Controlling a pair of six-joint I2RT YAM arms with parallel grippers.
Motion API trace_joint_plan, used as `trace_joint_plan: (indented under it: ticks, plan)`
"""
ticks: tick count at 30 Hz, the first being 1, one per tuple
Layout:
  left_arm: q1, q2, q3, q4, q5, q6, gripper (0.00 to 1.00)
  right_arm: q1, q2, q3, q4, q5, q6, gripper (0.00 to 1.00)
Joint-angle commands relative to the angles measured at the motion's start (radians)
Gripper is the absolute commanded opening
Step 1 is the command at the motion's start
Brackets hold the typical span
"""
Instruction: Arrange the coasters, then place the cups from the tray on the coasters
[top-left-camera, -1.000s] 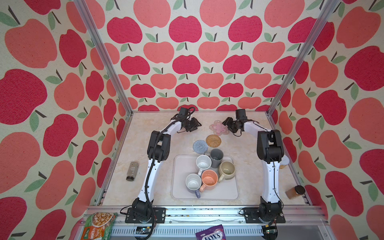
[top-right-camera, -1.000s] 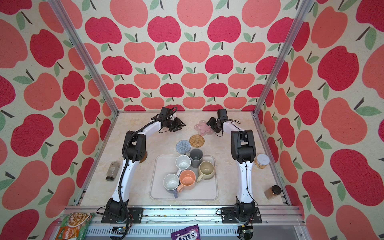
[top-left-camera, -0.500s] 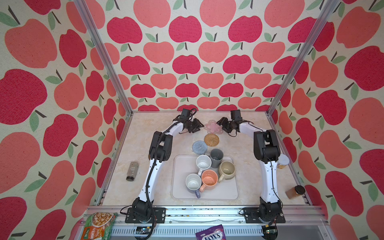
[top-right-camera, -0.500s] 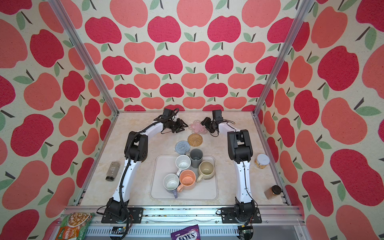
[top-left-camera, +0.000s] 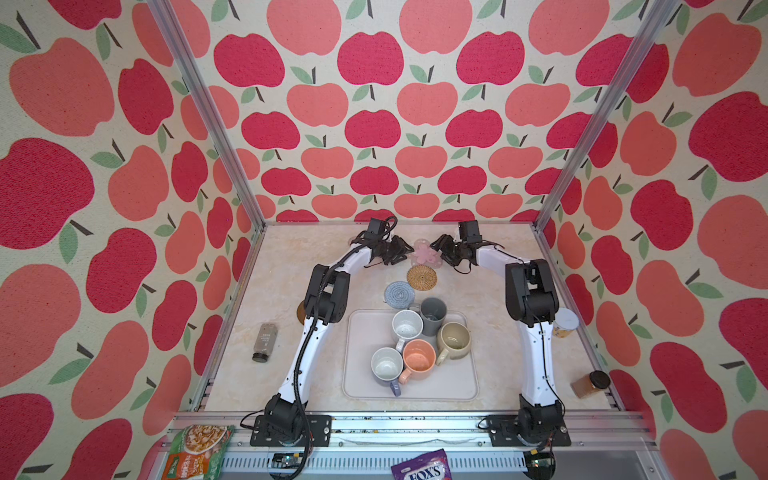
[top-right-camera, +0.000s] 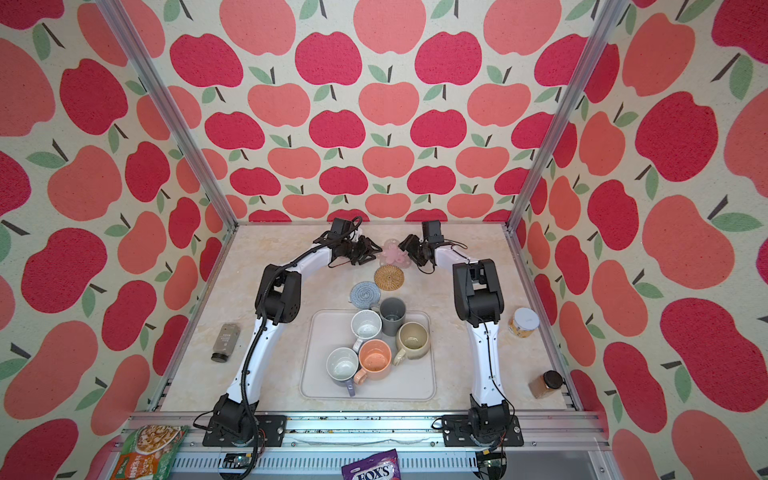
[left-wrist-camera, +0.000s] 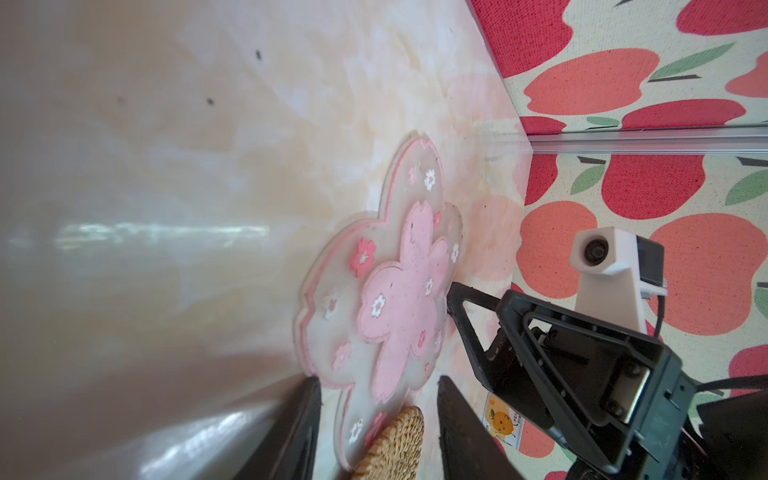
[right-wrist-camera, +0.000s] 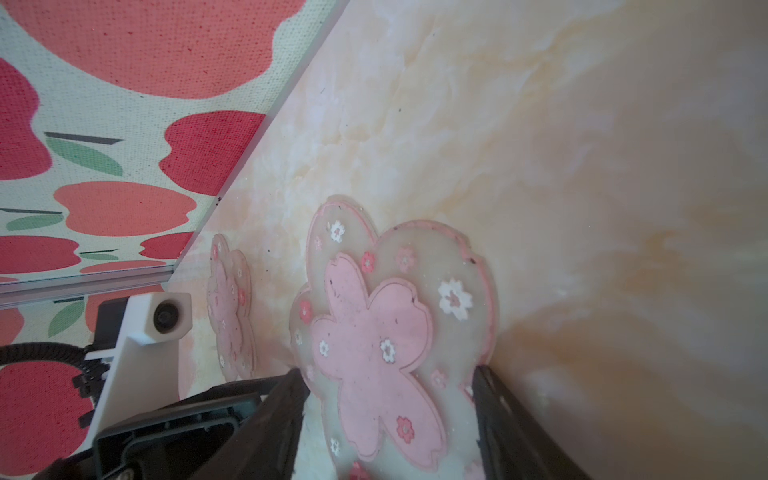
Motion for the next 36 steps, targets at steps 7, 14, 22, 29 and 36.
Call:
trace_joint_plan:
  ticks: [7, 14, 22, 29, 36]
  plan:
    - [-0.029, 0.127, 0.069, 0.013, -0.028, -0.048, 0.48, -0.019, 0.125, 0.051, -0.102, -0.033, 0.008, 0.67]
    - [-0.029, 0.159, 0.092, 0.107, -0.048, -0.121, 0.48, -0.033, 0.172, 0.137, -0.133, -0.048, 0.001, 0.67]
    - [-0.028, 0.211, 0.181, 0.110, -0.082, -0.142, 0.48, -0.029, 0.196, 0.158, -0.112, -0.064, 0.019, 0.67]
    - [-0.026, 0.234, 0.220, 0.105, -0.097, -0.151, 0.48, -0.026, 0.220, 0.198, -0.112, -0.071, 0.019, 0.67]
    - [-0.028, 0.235, 0.220, 0.109, -0.094, -0.154, 0.48, -0.034, 0.234, 0.238, -0.138, -0.067, 0.011, 0.67]
